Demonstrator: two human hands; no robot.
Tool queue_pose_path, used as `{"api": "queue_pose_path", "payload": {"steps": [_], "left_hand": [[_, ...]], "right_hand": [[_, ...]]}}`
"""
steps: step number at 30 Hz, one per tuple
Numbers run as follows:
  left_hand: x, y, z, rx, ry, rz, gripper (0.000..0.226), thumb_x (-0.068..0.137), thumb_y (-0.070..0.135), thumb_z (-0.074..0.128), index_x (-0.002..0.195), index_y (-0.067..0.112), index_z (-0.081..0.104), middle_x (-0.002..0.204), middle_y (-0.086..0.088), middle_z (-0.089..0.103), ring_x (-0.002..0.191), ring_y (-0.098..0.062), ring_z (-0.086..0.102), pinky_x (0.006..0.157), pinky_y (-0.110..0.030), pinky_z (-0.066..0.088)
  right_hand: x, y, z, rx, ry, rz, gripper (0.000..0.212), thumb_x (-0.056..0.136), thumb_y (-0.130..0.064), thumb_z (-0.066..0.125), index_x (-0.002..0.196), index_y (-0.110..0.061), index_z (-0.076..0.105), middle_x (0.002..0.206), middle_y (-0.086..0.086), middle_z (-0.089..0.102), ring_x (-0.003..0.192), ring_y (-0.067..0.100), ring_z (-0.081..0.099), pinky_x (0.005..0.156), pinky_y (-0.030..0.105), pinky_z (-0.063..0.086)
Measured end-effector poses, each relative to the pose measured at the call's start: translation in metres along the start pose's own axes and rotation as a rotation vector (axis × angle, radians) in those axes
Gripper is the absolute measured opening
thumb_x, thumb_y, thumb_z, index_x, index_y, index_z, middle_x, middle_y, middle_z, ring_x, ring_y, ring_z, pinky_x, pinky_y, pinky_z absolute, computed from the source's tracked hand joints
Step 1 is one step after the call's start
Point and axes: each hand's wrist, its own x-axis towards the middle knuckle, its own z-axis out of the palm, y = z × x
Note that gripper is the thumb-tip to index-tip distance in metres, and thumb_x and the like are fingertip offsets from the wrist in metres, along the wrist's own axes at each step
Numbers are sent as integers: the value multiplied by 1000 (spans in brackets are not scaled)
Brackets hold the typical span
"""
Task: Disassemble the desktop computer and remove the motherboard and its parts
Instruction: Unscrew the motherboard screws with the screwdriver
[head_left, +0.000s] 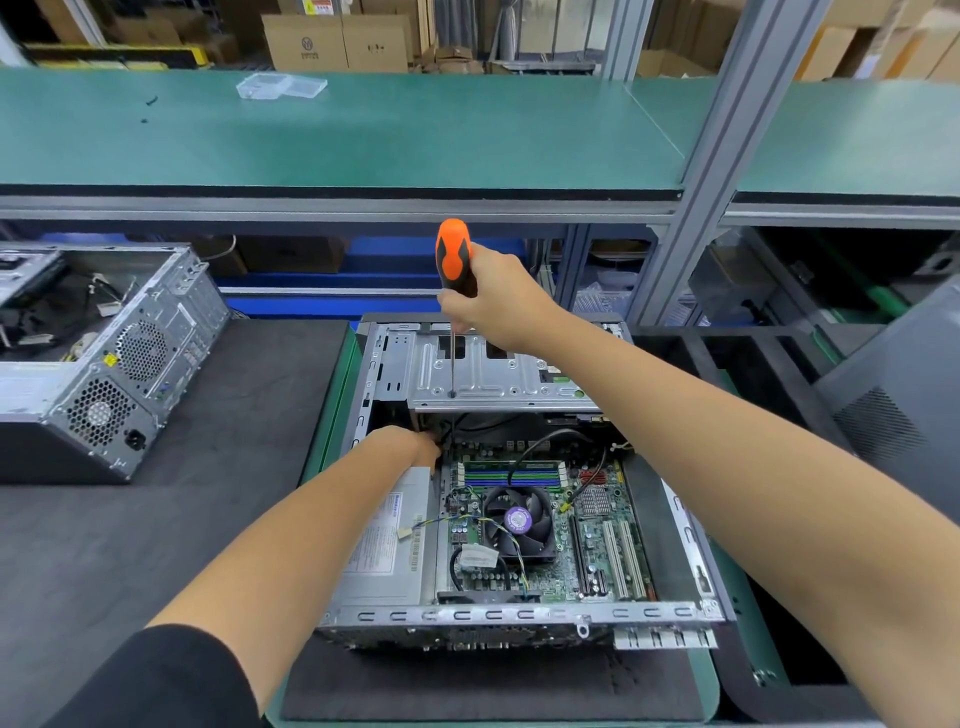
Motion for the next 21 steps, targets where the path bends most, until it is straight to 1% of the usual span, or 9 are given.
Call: {"api": "queue_pose_path", "payload": {"steps": [1, 3, 6, 9, 11, 16, 17, 19, 21], "left_hand": [[0, 0, 0, -5, -2, 0, 56, 99, 9, 34, 153, 7, 16, 161, -10, 12, 145, -29, 24, 114, -41, 30], [0, 0, 0, -10, -4, -1, 56, 99, 9, 34, 153, 7, 16, 161, -10, 13, 144, -30, 24, 114, -41, 30], [1, -1, 2, -8, -8, -7, 57, 100, 10, 34, 153, 6, 14, 161, -11, 13, 145, -30, 23, 114, -42, 30], [0, -1, 2, -14, -8, -7, 58, 100, 9, 34, 154, 7, 13, 161, -10, 11, 145, -30, 22, 114, -43, 29], [0, 0, 2, -7, -3, 0, 57, 100, 8, 34, 153, 6, 15, 161, -10, 13, 145, -29, 24, 113, -41, 31], [-4, 1, 1, 12, -15, 9, 58, 99, 8, 35, 153, 6, 15, 161, -10, 12, 145, -29, 22, 114, -42, 30], [-7, 2, 0, 8, -15, 13, 57, 100, 8, 35, 153, 6, 16, 161, -10, 12, 145, -29, 22, 114, -42, 30], [-11, 3, -1, -4, -11, 26, 56, 100, 8, 36, 153, 6, 17, 161, -10, 15, 145, -28, 24, 113, -40, 31], [-16, 4, -4, -9, -4, 41, 55, 99, 9, 38, 151, 4, 23, 158, -12, 22, 141, -29, 31, 110, -38, 36]], "right_hand": [[0, 0, 0, 1, -4, 0, 14, 93, -19, 57, 91, -12, 45, 85, 12, 63, 82, 31, 64, 73, 38, 51], [-1, -1, 2, 3, -6, -5, 13, 94, -19, 56, 92, -13, 45, 85, 11, 62, 81, 30, 64, 71, 34, 51], [0, -1, 2, -2, -9, -11, 12, 94, -19, 56, 94, -13, 45, 86, 12, 63, 79, 28, 63, 71, 34, 51], [1, 0, 3, -11, 0, -17, 13, 94, -20, 56, 94, -14, 45, 83, 7, 59, 75, 23, 59, 66, 29, 48], [2, 1, 4, -6, -5, -17, 13, 94, -20, 56, 95, -15, 45, 82, 5, 58, 75, 22, 60, 64, 26, 47], [2, 2, 4, -4, 12, -3, 14, 94, -22, 58, 93, -17, 45, 74, -4, 51, 63, 11, 51, 55, 18, 37], [2, 1, 4, 6, 15, 6, 15, 93, -21, 59, 91, -17, 45, 72, -4, 50, 63, 12, 53, 55, 18, 38], [3, -1, 2, 37, 13, 28, 19, 90, -20, 63, 83, -19, 45, 69, -3, 51, 66, 16, 62, 55, 18, 44], [4, -5, 0, 38, 10, 48, 23, 87, -17, 65, 76, -19, 44, 65, -2, 51, 68, 20, 68, 56, 20, 49]]}}
